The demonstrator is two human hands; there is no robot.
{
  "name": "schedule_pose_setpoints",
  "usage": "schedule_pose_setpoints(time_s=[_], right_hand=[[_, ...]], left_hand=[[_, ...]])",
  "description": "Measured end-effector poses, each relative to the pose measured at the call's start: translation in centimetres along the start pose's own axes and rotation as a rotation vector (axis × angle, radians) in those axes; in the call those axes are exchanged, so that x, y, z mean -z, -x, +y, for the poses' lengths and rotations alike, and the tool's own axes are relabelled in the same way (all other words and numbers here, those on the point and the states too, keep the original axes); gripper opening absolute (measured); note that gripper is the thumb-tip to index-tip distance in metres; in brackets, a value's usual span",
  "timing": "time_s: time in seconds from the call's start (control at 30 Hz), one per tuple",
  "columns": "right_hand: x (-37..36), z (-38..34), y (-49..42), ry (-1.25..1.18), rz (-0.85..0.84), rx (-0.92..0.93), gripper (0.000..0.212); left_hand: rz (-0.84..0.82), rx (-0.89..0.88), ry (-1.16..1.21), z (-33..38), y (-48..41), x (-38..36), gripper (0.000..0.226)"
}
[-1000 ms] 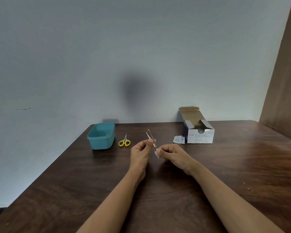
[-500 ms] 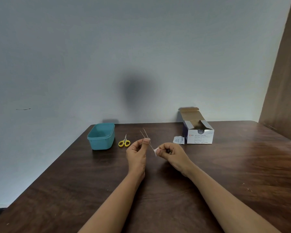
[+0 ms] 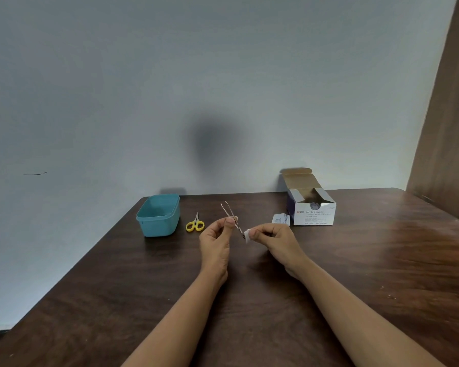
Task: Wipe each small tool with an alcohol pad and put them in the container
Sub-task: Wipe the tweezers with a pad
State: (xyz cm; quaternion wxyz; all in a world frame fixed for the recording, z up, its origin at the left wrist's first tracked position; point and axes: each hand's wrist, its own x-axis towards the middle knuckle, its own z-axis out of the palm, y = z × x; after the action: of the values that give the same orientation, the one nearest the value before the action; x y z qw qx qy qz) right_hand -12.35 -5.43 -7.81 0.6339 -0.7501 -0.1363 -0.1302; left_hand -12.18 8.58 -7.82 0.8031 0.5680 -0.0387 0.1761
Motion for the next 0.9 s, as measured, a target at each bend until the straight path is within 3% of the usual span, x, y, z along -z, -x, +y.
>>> schedule_pose_setpoints(time_s=[0.13,0.3,0.53,0.9], right_hand=[[0.0,0.3,-0.1,0.055,-0.035,-0.007,0.014],[0.0,0.2,-0.2,0.078,0.082,-0.035,0.014],[0.1,-0.7,0.3,-0.062,-0.083,-0.069,0.012],[0.2,-0.5,0.1,-0.097,-0.096,-0.074,0.011]], left_hand=[[-0.025,-0.008,-0.006,0.2,0.2,0.0,0.013],[-0.047,-0.008,-0.023,0.3,0.3,-0.1,0.012],[-0.078,-0.021,-0.028,0.4,0.4,0.0,0.015],[-0.062,-0.04,-0.041,0.5,0.6,0.0,0.009]])
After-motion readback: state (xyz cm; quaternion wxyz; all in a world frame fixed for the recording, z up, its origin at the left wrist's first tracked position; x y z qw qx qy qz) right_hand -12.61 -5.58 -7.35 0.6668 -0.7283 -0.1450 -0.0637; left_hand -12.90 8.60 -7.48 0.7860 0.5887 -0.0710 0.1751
